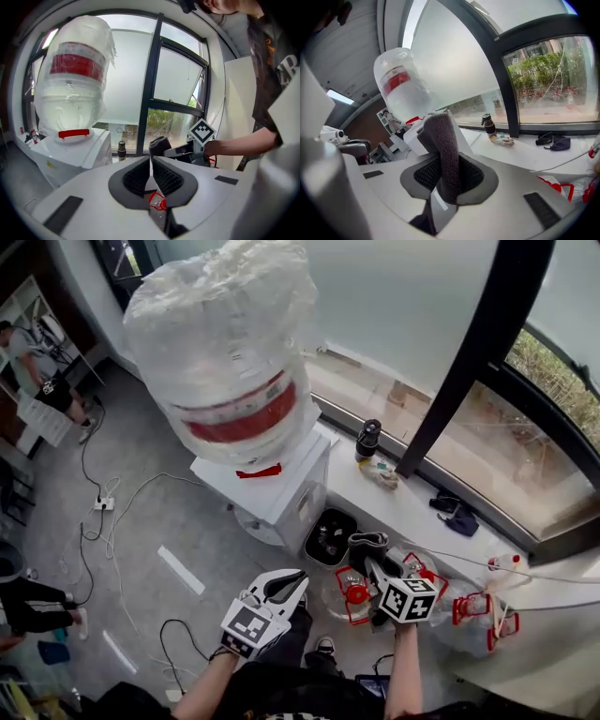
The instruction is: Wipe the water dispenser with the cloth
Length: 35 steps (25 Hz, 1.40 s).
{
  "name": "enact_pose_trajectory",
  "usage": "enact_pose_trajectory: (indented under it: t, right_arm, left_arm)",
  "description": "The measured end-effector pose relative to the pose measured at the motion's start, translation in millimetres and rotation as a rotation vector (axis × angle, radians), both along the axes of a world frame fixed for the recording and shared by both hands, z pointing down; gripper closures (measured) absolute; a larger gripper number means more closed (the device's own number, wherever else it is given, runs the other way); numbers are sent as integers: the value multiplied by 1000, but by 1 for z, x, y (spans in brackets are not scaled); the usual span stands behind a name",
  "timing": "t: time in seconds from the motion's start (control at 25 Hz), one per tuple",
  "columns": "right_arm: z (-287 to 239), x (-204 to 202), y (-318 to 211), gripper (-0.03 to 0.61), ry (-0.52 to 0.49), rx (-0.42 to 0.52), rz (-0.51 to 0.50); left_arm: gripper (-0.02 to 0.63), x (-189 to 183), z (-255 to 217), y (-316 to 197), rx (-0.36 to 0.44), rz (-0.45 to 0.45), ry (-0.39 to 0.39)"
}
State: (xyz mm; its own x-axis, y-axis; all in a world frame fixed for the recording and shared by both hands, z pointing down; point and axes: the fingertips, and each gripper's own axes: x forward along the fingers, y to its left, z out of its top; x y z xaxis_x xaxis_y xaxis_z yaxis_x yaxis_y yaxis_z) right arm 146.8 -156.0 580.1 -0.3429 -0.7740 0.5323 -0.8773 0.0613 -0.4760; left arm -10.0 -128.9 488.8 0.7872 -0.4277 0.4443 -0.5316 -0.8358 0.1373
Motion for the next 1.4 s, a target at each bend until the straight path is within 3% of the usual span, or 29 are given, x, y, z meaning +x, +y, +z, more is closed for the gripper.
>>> enact_pose_trajectory:
  t: [0.32, 0.8, 1.12, 1.4]
  right_arm:
    - [-68, -18, 76, 477, -39, 55, -34]
    - [-114, -37, 160, 477, -50, 134, -126]
    - [-124, -49, 190, 477, -28, 142, -204]
    - [-128, -56, 202, 477, 0, 147, -218]
  left_arm:
    - [594, -31, -36, 50, 44, -90, 1]
    - [594, -60, -74, 148, 94, -255, 43]
    - [594, -69, -98, 186, 134, -303, 36]
    - [594, -76, -104, 200, 143, -293, 24]
